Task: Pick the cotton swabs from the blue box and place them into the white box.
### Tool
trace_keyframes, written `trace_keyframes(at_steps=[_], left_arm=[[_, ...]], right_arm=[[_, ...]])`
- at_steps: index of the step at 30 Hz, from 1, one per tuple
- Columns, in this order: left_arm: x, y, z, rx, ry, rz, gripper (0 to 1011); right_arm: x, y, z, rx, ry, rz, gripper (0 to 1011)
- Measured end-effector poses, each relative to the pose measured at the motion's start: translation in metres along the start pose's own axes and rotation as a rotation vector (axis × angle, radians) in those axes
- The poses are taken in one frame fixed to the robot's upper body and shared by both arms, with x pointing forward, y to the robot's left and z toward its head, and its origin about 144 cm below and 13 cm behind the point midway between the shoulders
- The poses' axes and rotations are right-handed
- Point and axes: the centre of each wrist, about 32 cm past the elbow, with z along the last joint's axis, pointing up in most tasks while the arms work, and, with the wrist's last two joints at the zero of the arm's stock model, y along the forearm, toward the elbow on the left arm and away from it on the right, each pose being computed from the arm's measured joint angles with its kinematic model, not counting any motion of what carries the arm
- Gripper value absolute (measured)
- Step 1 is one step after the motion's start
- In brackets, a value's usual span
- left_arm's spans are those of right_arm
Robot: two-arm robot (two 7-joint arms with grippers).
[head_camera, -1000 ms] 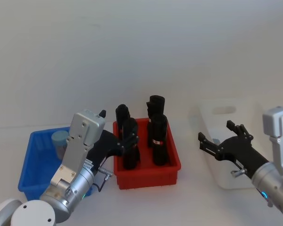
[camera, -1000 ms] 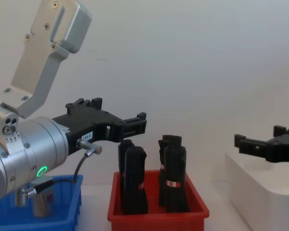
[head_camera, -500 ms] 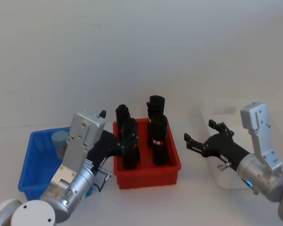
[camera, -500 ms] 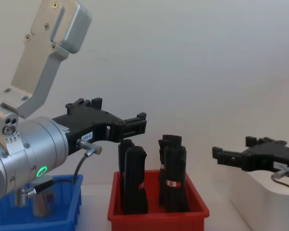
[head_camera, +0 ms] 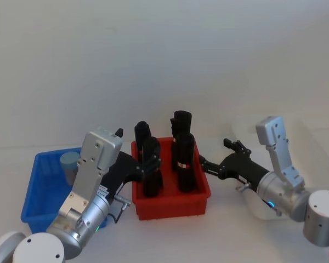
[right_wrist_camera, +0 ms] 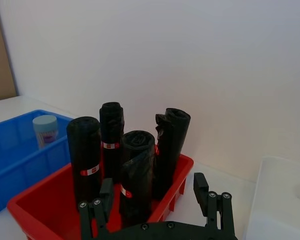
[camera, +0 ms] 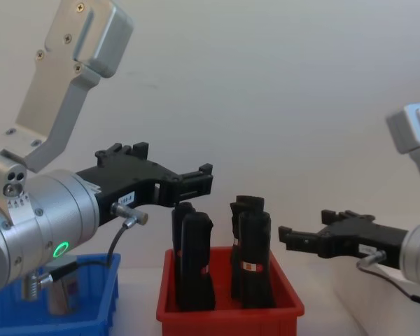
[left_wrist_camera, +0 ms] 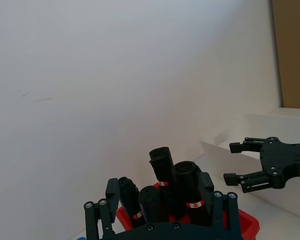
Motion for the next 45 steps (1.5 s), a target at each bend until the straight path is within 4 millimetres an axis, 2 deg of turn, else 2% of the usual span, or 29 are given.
trace_keyframes(at_steps=[22,41,45], left_arm=[[0.000,0.000,0.000,0.000,0.000,0.000,1004],[0.000,0.000,0.000,0.000,0.000,0.000,1004],[0.000,0.000,0.000,0.000,0.000,0.000,1004]], right_arm=[[0.004,0.049,-0.012,-0.017,-0.006,0.102,1001],[0.006,0.067,-0.010,-0.036,-0.011,0.122,1000],[0.007,0.068,-0.009,-0.037,-0.010,0.125,930]])
